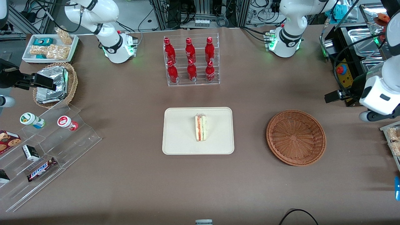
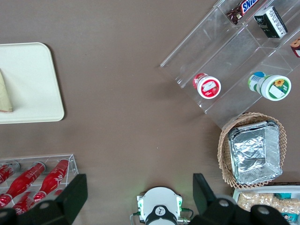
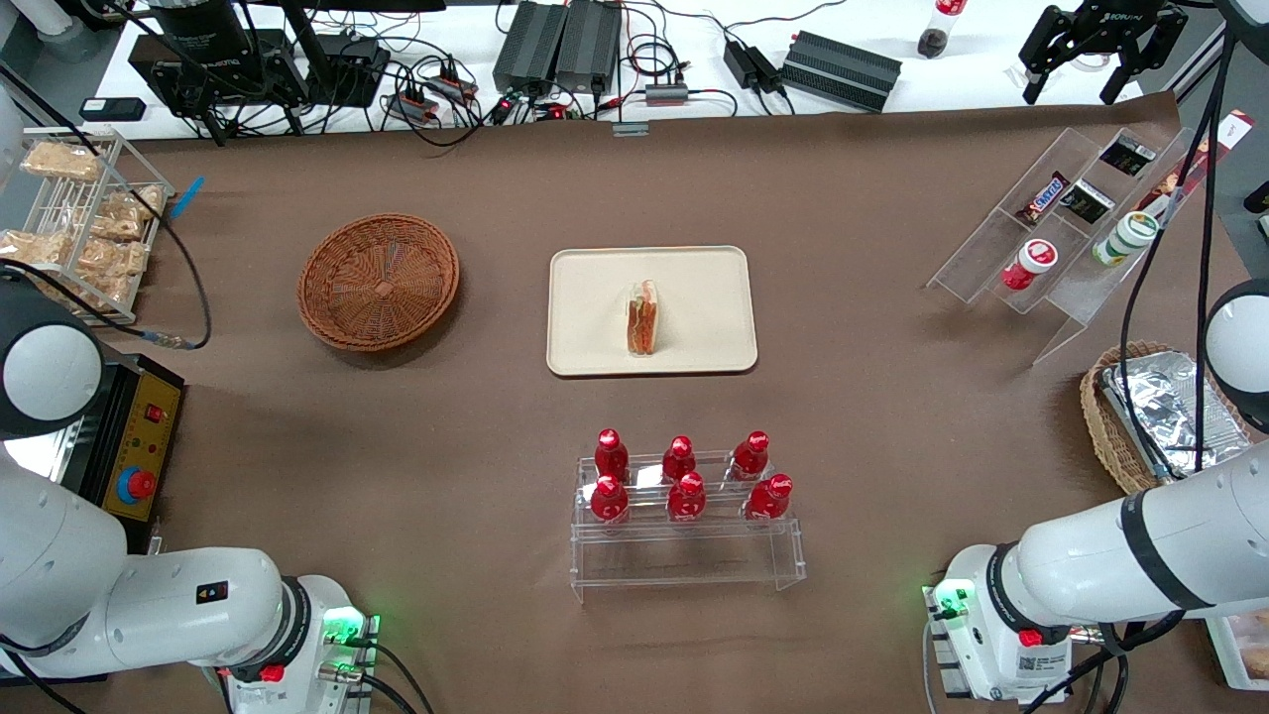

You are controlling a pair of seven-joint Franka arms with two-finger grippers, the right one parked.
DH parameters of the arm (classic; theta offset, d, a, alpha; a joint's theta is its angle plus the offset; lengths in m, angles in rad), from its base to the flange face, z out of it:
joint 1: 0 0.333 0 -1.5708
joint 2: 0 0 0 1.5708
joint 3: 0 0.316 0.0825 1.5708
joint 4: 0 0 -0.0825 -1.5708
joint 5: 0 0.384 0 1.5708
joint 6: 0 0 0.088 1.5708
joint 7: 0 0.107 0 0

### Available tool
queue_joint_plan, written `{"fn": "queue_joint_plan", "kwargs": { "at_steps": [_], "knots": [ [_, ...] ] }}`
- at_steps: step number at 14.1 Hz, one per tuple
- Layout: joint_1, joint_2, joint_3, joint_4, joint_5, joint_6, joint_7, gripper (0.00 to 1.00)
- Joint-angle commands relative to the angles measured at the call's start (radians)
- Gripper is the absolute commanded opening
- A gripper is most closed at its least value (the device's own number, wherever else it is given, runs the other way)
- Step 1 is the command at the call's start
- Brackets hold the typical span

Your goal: Place sandwich from basket to tray

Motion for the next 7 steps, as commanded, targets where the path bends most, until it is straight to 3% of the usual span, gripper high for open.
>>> {"fn": "queue_joint_plan", "kwargs": {
  "at_steps": [1,7],
  "knots": [
    [0.04,-0.063,-0.005,-0.024,-0.002,-0.07,0.002,1.0],
    [0.049,-0.195,-0.005,-0.188,-0.002,0.003,0.064,1.0]
  ]
}}
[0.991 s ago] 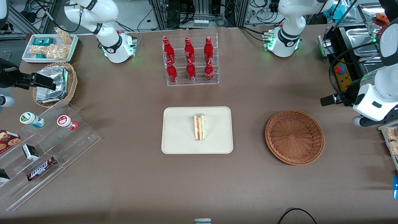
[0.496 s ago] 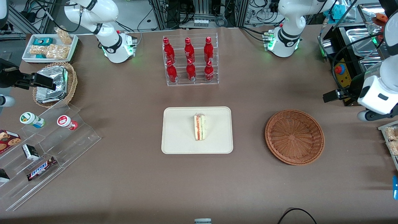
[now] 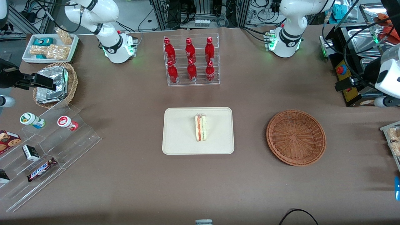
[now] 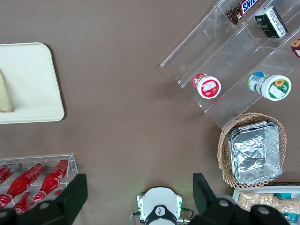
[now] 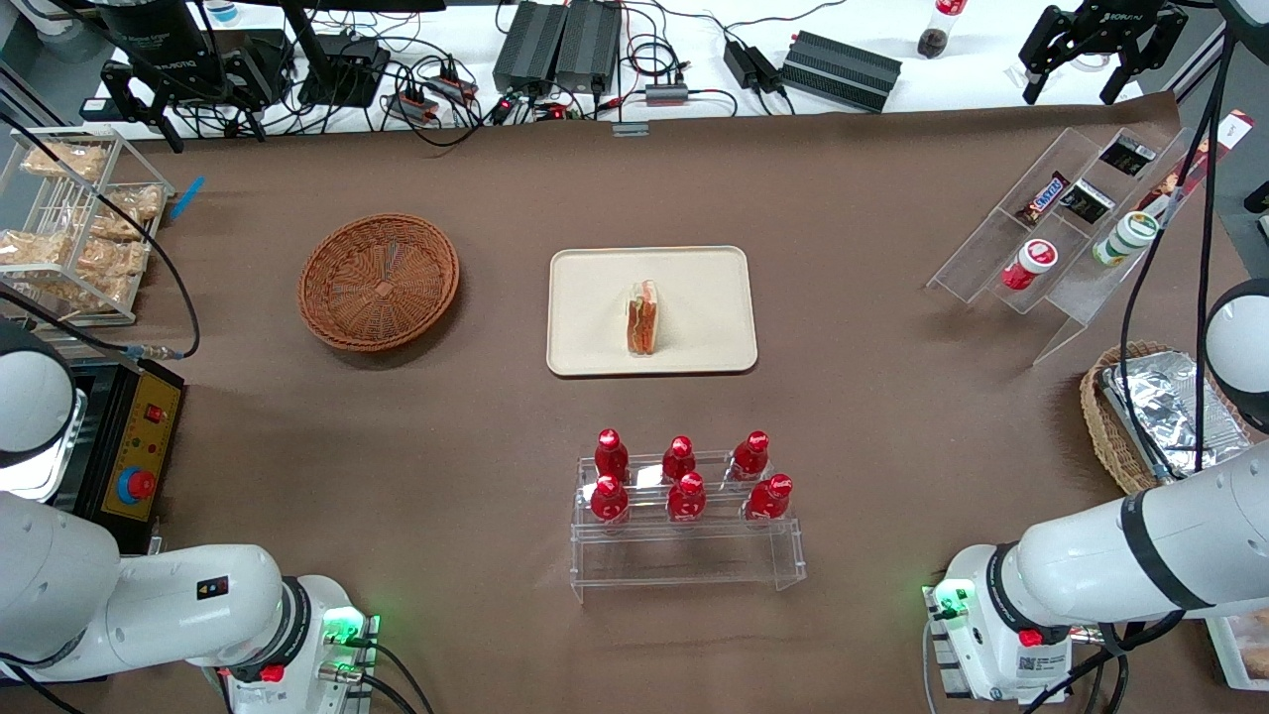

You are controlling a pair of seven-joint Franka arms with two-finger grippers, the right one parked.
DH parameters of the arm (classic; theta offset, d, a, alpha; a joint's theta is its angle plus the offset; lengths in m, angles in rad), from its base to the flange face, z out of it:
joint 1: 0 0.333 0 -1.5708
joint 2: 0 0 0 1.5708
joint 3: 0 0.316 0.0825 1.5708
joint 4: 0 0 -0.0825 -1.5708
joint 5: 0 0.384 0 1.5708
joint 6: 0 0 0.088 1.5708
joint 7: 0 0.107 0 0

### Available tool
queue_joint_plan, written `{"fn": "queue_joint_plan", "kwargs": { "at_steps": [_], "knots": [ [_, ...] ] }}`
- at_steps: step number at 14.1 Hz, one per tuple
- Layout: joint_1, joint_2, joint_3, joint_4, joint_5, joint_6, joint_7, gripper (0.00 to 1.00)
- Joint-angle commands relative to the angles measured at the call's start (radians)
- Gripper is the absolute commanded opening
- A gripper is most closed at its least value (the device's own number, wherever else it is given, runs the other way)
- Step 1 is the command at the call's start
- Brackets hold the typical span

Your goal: Place sandwich from basket to tray

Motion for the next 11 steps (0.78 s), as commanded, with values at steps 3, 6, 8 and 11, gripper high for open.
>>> {"fn": "queue_joint_plan", "kwargs": {
  "at_steps": [3,6,8,11],
  "knots": [
    [-0.005,-0.116,-0.004,-0.131,-0.001,0.029,0.124,1.0],
    [-0.003,-0.119,-0.004,-0.128,-0.01,0.029,0.131,1.0],
    [0.005,-0.102,-0.004,-0.084,-0.012,0.02,0.135,1.0],
    [0.005,-0.03,-0.005,-0.004,-0.006,0.024,0.129,1.0]
  ]
}}
